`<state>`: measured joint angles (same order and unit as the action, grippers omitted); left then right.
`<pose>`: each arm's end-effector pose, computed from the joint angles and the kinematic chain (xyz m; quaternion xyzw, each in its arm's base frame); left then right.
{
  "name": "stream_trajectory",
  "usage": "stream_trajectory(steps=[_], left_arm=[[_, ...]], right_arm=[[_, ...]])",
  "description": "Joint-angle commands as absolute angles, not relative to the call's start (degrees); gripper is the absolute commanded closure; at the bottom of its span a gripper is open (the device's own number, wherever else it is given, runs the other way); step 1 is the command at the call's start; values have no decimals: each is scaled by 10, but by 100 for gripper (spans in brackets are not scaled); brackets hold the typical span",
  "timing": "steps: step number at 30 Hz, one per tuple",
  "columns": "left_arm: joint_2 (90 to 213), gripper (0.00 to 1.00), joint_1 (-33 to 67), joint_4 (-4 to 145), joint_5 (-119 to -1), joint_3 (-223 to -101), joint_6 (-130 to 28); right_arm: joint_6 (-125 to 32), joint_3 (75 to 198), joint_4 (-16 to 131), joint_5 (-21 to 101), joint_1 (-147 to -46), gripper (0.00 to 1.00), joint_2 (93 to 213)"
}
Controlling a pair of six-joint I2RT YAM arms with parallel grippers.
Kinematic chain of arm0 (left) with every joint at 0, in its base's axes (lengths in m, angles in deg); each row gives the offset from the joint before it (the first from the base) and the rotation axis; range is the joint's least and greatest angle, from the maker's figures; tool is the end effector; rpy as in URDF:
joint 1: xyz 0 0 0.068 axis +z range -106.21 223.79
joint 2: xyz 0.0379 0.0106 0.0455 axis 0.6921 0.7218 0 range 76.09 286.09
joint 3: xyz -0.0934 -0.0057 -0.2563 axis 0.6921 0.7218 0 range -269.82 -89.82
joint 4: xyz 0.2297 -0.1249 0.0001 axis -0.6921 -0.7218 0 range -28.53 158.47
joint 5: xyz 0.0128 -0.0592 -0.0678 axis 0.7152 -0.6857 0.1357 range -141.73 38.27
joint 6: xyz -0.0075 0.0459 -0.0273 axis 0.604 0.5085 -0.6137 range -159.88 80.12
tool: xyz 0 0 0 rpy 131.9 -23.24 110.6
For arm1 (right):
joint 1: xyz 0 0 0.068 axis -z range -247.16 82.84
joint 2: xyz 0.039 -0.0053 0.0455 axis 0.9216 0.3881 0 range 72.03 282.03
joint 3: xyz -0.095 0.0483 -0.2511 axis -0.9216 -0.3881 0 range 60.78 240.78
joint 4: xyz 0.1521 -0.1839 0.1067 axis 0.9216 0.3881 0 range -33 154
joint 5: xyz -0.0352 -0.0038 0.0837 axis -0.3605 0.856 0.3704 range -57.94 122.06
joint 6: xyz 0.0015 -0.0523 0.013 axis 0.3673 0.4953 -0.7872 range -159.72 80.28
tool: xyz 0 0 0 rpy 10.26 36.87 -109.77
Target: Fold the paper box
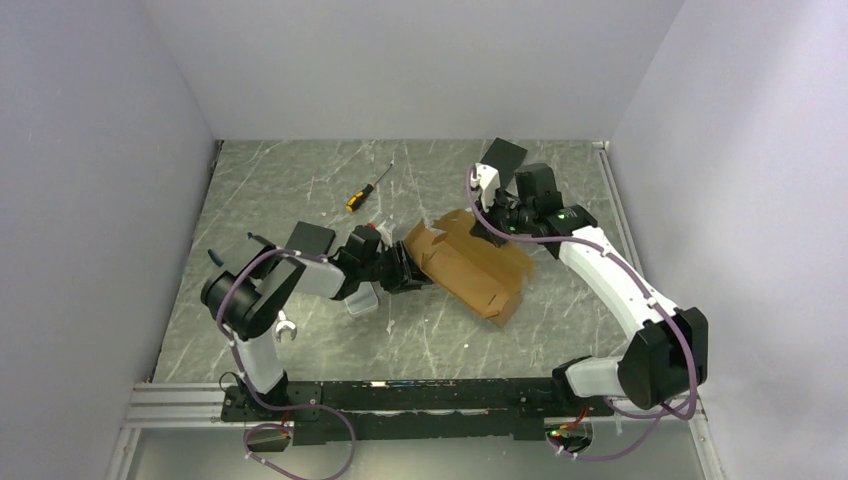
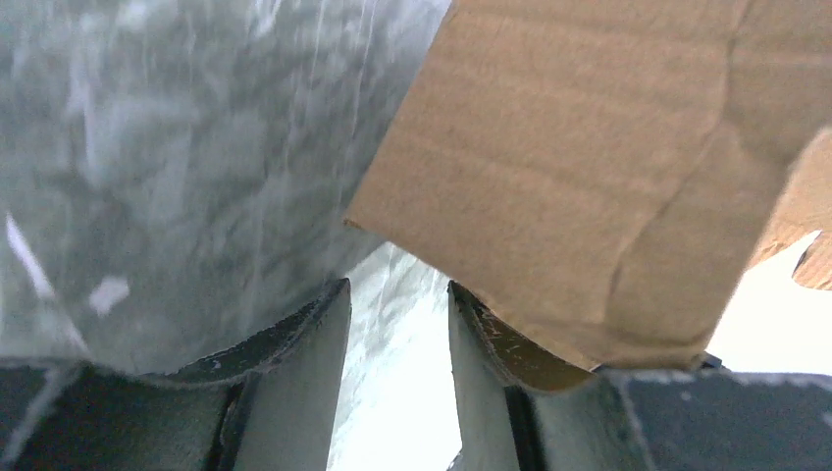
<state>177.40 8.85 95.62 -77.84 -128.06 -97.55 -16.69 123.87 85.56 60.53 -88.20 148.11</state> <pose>0.2550 -0.1972 0.1190 -0.0703 0.8709 -0.4592 0.1604 0.2622 0.1189 0.3033 -0.4251 0.7815 0.2173 0.4016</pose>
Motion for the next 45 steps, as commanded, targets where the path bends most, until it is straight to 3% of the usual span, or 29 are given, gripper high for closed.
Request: stream_trajectory(steps=[1, 7, 11, 15, 21, 25, 27, 29, 33, 45], left_arm=[[1813, 54, 101, 959, -802, -1330, -959], [1848, 54, 117, 954, -807, -1363, -965], [1847, 54, 121, 961, -823, -1357, -965], [1797, 52, 121, 955, -836, -1322, -948], [1669, 43, 122, 855, -826, -1281, -861], [1573, 29, 132, 746, -764, -1288, -790], [1532, 6, 140, 722, -723, -1293, -766], [1505, 1, 149, 702, -682, -1303, -751], [1516, 1, 165, 719, -696, -1329, -697], [1707, 32, 155, 658, -746, -1518, -563]], right_arm=[[-152, 1236, 825, 602, -883, 100, 1455], [-158, 1224, 817, 623, -883, 100, 1446], [-161, 1216, 796, 532, -883, 100, 1453], [-150, 1205, 773, 460, -883, 100, 1459], [-140, 1203, 774, 470, -884, 100, 1459], [-137, 1203, 778, 479, -885, 100, 1461], [-136, 1203, 779, 486, -885, 100, 1460], [-136, 1203, 781, 492, -887, 100, 1459], [-134, 1204, 785, 502, -887, 100, 1459], [-129, 1205, 791, 518, -891, 100, 1459]])
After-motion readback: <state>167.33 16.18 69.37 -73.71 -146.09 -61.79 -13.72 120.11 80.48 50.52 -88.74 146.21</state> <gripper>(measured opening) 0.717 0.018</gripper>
